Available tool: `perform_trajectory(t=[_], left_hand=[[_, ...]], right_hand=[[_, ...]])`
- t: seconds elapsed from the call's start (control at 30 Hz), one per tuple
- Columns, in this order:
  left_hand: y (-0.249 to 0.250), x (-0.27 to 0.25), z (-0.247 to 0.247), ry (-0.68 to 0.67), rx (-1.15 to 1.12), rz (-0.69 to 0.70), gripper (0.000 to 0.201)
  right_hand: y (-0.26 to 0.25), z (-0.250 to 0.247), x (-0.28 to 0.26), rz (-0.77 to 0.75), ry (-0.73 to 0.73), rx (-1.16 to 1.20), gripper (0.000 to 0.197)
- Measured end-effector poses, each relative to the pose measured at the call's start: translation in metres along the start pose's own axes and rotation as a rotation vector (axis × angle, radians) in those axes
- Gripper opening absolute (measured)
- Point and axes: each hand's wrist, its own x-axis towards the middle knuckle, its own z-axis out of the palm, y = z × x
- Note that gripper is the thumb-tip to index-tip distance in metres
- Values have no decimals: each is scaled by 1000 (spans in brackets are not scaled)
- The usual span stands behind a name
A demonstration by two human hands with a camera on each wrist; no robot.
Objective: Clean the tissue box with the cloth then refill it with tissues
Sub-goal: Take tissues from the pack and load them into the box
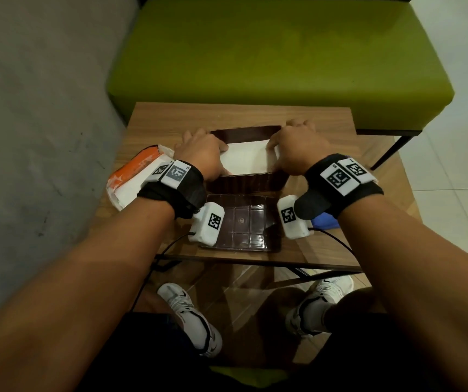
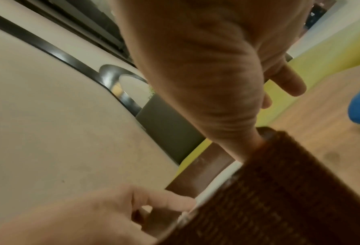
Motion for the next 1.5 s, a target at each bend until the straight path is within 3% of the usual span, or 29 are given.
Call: perform_trajectory(t=[0.17, 0.33, 0.43, 0.53, 0.63, 0.7, 0.8, 0.9, 1.0, 1.07, 1.13, 1.33, 1.43, 1.5], left_hand=[[0, 7, 7, 1, -15, -19, 67], [2, 0, 1, -33, -69, -38, 68], [-7, -12, -20, -18, -331, -29, 63], [-30, -32, -56, 97, -673, -23, 38], [-61, -44, -82, 244, -783, -111, 6], [-86, -43, -80, 254, -713, -219, 14], [-120, -42, -58, 133, -537, -344, 12], [-136, -43, -35, 71, -360, -345, 11], [-139, -45, -23, 45, -209, -280, 17], [-142, -43, -16, 39, -191, -217, 23], [-142, -39, -12, 45, -164, -183, 27], [-144, -20, -7, -26, -92, -180, 39], [-152, -6, -6, -109, -54, -188, 36], [-154, -4, -6, -164, -30, -170, 40]], right_hand=[[-6, 7, 4, -41, -59, 26, 31], [-4, -6, -6, -67, -58, 154, 35], [8, -20, -22, -43, -46, 389, 45], [15, -40, -43, -41, 160, 495, 32], [-2, -64, -60, -93, 364, 565, 11], [-29, -75, -64, -177, 350, 655, 2], [-89, -70, -59, -384, 184, 614, 6], [-150, -40, -49, -572, -1, 457, 10], [-192, -7, -39, -651, -91, 336, 11], [-208, 5, -32, -674, -122, 249, 17], [-216, 11, -26, -654, -145, 182, 36], [-225, 26, -14, -574, -192, 41, 68], [-225, 28, -11, -558, -201, 74, 71], [-224, 27, -11, -565, -192, 90, 63]])
